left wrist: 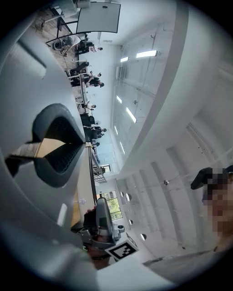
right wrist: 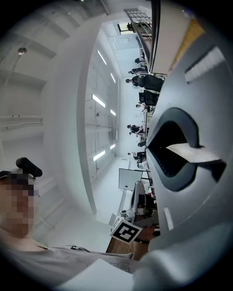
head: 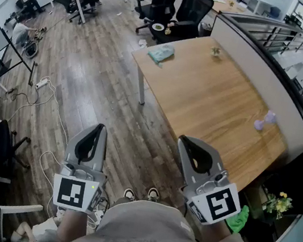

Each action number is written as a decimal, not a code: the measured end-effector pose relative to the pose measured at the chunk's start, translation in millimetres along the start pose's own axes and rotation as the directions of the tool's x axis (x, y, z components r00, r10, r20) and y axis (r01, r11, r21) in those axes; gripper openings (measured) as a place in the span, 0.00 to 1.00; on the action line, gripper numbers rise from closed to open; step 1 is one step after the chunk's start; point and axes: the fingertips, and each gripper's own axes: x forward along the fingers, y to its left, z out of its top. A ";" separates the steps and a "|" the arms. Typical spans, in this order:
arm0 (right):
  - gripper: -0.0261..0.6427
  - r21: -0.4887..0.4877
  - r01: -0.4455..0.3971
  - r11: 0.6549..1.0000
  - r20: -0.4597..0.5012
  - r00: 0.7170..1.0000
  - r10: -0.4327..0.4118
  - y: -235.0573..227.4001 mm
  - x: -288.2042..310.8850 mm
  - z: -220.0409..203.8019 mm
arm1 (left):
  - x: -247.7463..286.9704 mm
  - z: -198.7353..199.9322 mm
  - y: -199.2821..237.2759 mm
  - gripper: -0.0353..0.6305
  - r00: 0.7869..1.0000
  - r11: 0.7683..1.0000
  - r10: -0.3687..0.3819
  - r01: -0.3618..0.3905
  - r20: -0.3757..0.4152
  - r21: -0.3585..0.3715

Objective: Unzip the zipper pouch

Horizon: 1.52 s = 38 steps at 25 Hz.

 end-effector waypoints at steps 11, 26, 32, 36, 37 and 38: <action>0.06 0.052 -0.031 0.998 0.061 0.998 0.028 -33.4 -4.9 -4.2 | 17.3 -12.2 -21.0 0.05 1.000 1.000 0.012 -0.012 -0.024 -0.015; 0.31 0.051 -0.060 0.997 0.036 0.998 0.058 -63.9 35.1 -27.0 | 53.4 -24.5 5.5 0.29 0.996 0.995 0.085 -0.085 -0.002 -0.041; 0.31 0.056 -0.032 0.998 0.028 0.999 0.031 -86.3 91.5 -34.2 | 96.6 -37.9 44.3 0.29 0.998 0.997 0.064 -0.064 -0.018 -0.039; 0.31 0.064 -0.029 0.998 0.010 1.000 0.028 -99.7 139.9 -39.0 | 134.6 -47.2 77.1 0.29 0.998 0.998 0.047 -0.049 -0.037 -0.044; 0.31 0.064 -0.027 0.998 0.005 1.000 0.027 -102.4 153.9 -39.3 | 144.9 -48.7 87.2 0.29 0.998 0.998 0.042 -0.044 -0.043 -0.044; 0.31 0.065 -0.024 0.998 -0.001 1.000 0.024 -105.0 168.3 -39.6 | 155.1 -50.0 97.5 0.29 0.998 0.998 0.035 -0.037 -0.047 -0.044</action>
